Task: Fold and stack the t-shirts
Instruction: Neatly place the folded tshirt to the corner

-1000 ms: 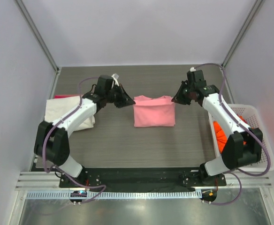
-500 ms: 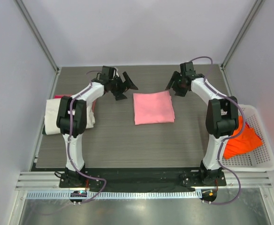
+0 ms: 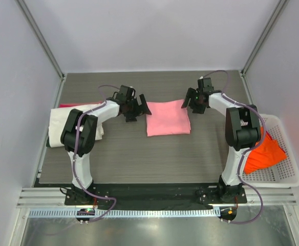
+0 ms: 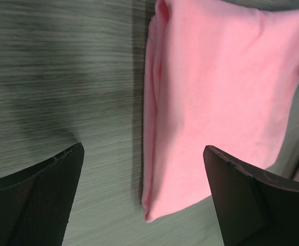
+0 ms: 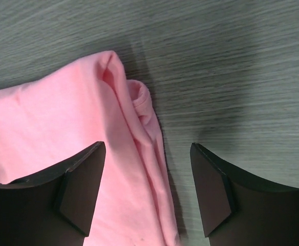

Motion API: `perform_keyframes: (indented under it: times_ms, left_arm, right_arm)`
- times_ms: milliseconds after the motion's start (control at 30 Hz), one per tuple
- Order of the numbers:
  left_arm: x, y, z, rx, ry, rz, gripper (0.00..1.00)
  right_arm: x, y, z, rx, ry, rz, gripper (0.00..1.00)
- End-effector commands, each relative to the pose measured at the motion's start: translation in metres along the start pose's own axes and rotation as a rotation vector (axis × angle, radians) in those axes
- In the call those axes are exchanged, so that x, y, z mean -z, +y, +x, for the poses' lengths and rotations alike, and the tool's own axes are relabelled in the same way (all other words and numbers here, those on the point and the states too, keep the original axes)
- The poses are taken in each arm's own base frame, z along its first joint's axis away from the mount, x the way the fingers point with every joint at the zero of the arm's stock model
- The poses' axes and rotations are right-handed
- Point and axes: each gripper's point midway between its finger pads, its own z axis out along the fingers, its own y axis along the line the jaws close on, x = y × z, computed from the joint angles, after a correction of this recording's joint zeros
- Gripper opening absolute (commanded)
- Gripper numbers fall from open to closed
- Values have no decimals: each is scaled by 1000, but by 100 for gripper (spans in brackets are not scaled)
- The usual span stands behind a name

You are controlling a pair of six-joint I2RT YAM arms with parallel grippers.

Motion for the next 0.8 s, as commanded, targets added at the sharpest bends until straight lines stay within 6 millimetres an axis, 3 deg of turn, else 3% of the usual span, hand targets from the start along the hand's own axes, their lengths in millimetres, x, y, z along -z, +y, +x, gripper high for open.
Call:
perform_keyframes:
  times_ms: [0,133,167,233,267,300,333,400,633,767]
  left_arm:
    - [13,6,-25,-91,-110,-82,100]
    - [23,17,-25,-128,-123,-157,100]
    - [39,23,-39,-154,-207,-231,99]
    - [66,42,-48,-249,-250,-402,100]
    - [87,64,-64,-287,-326,-588,100]
    - [102,84,-56,-320,-266,-713,100]
    - [116,82,-73,-354,-290,-776,98]
    - [126,104,-74,-395,-255,-942,96]
    - [104,131,-79,-434,-154,-1057,70]
    - [93,147,-81,-456,-102,-1140,67]
  right_arm:
    - [-12,6,-7,29,-31,-48,72]
    - [-18,4,-2,25,-35,-62,71]
    - [-19,4,-1,25,-37,-65,71]
    - [-20,2,1,28,-45,-66,70]
    - [-20,1,3,24,-44,-66,70]
    - [-19,1,3,24,-44,-68,69]
    - [-19,1,5,23,-42,-68,69]
    - [-17,1,3,16,-51,-70,68]
    - [-11,8,8,14,-41,-106,66]
    - [-10,9,8,13,-39,-112,66]
